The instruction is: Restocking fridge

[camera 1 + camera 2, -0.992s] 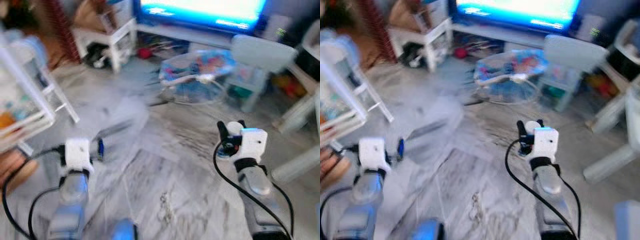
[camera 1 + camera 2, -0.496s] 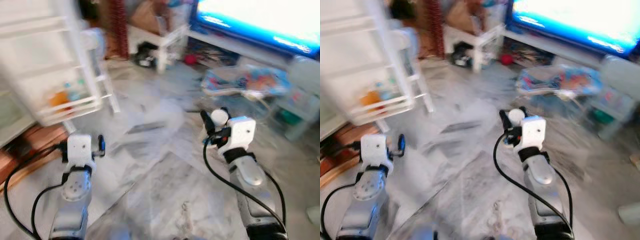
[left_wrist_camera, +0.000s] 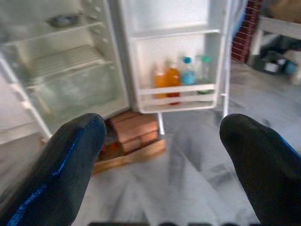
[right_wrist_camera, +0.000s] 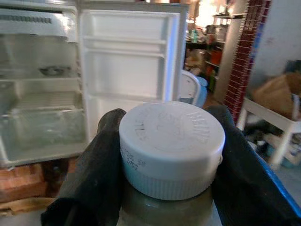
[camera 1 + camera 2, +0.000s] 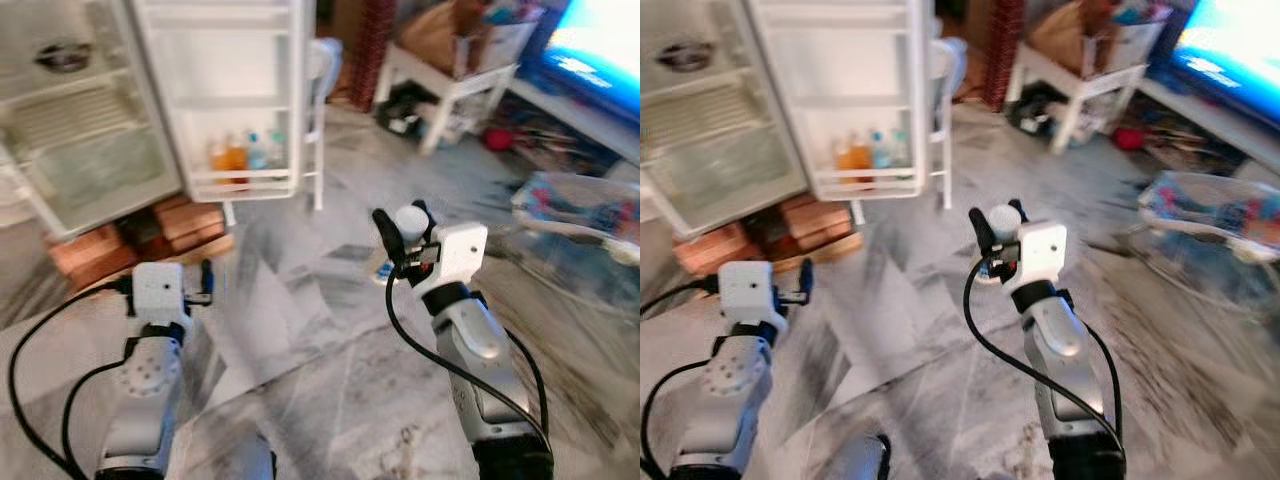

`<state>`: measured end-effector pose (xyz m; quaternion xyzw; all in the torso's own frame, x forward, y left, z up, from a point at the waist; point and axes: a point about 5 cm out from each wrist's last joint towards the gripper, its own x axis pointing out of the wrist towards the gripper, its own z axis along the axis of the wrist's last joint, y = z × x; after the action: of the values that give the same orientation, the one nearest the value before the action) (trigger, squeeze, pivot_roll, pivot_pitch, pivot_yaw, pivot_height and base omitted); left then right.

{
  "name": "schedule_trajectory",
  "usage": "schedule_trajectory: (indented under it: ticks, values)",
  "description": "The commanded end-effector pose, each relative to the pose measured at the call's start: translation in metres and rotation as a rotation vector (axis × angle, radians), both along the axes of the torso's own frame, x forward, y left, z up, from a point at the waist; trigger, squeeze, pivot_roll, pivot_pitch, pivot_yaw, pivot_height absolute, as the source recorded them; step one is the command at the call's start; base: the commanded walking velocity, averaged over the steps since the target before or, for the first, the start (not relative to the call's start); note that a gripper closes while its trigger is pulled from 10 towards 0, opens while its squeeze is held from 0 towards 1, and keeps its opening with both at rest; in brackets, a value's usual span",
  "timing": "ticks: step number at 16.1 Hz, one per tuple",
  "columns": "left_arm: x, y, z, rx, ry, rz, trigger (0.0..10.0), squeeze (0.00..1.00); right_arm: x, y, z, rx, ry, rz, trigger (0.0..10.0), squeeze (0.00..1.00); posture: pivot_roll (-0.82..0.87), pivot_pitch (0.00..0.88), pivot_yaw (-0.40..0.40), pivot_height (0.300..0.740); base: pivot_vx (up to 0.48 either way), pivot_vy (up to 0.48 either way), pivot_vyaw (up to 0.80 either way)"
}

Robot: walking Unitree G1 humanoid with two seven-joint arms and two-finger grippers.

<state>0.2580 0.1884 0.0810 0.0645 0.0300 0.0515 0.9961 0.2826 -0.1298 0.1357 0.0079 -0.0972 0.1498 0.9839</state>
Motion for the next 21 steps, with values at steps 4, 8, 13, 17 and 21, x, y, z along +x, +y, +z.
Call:
schedule_trajectory:
  ticks: [4,8,13,17,21]
  values:
    - [-0.0022,-0.0031,-0.0043,-0.008,0.007,-0.026,10.0,0.0,0.0022,-0.0072,0.0121,0.003,-0.049,-0.018,10.0,0.0,0.13,0.062,-0.084,0.74,0.388,0.0,0.68]
    - [0.0002,-0.0048,-0.0042,-0.005,0.003,-0.039,10.0,0.0,0.0019,-0.0057,0.013,-0.002,-0.055,0.0,10.0,0.0,0.13,0.058,-0.082,0.74,0.468,0.0,0.64]
    - [0.0025,-0.0037,-0.0042,0.008,0.0,-0.032,10.0,0.0,0.0027,-0.0026,0.0139,-0.027,-0.069,0.023,10.0,0.0,0.13,0.053,-0.082,0.74,0.463,0.0,0.62]
    - [0.0033,-0.0076,-0.0062,0.001,0.001,-0.042,10.0,0.0,0.002,-0.0033,0.0123,-0.041,-0.066,0.027,10.0,0.0,0.12,0.051,-0.083,0.74,0.454,0.0,0.44]
    - [0.0045,-0.0084,-0.0063,-0.004,-0.001,-0.045,10.0,0.0,0.0026,-0.0026,0.0117,-0.056,-0.069,0.024,10.0,0.0,0.12,0.053,-0.083,0.74,0.453,0.0,0.0]
